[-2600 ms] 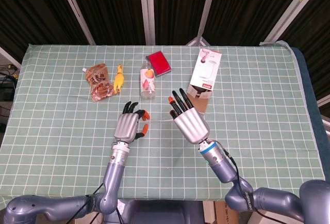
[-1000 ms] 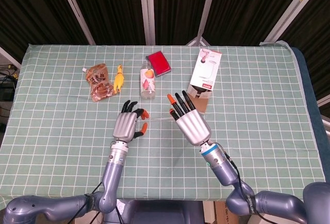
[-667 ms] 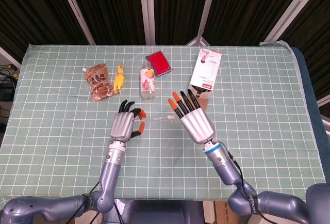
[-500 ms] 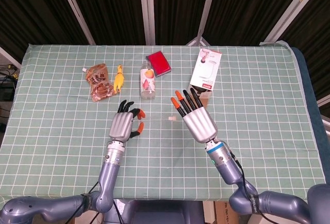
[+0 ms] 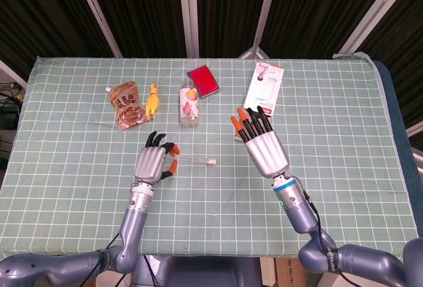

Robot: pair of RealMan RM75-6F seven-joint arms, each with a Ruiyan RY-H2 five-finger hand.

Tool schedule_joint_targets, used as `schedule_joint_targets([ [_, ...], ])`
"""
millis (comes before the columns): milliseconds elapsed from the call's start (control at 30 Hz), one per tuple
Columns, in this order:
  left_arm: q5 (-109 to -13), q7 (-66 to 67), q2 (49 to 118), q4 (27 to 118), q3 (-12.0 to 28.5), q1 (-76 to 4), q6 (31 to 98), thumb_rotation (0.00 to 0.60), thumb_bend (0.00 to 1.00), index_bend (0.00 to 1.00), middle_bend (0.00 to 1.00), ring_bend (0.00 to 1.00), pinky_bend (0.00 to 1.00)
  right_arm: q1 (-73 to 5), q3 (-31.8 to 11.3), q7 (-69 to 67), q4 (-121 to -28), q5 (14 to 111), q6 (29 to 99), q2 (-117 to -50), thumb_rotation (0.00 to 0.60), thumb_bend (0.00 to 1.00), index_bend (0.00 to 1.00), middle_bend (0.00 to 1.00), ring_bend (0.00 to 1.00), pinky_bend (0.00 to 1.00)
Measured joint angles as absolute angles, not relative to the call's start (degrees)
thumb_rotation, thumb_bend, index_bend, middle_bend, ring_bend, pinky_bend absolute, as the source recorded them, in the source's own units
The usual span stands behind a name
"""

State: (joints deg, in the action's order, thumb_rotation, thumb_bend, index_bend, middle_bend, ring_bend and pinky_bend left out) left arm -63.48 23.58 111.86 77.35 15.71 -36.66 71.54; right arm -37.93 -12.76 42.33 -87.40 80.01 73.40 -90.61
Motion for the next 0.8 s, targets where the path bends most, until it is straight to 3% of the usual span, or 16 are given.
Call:
schedule_joint_targets([
  [800, -63.7, 23.0, 109.1, 76.8, 12.6, -32.2, 72.5, 0.6, 0.75, 0.49, 0.49, 0.14, 0.05, -36.6, -12.1, 42.0, -89.5, 80.1, 74.7, -89.2, 0.6, 0.36, 0.0, 0.0, 0.0, 0.0],
])
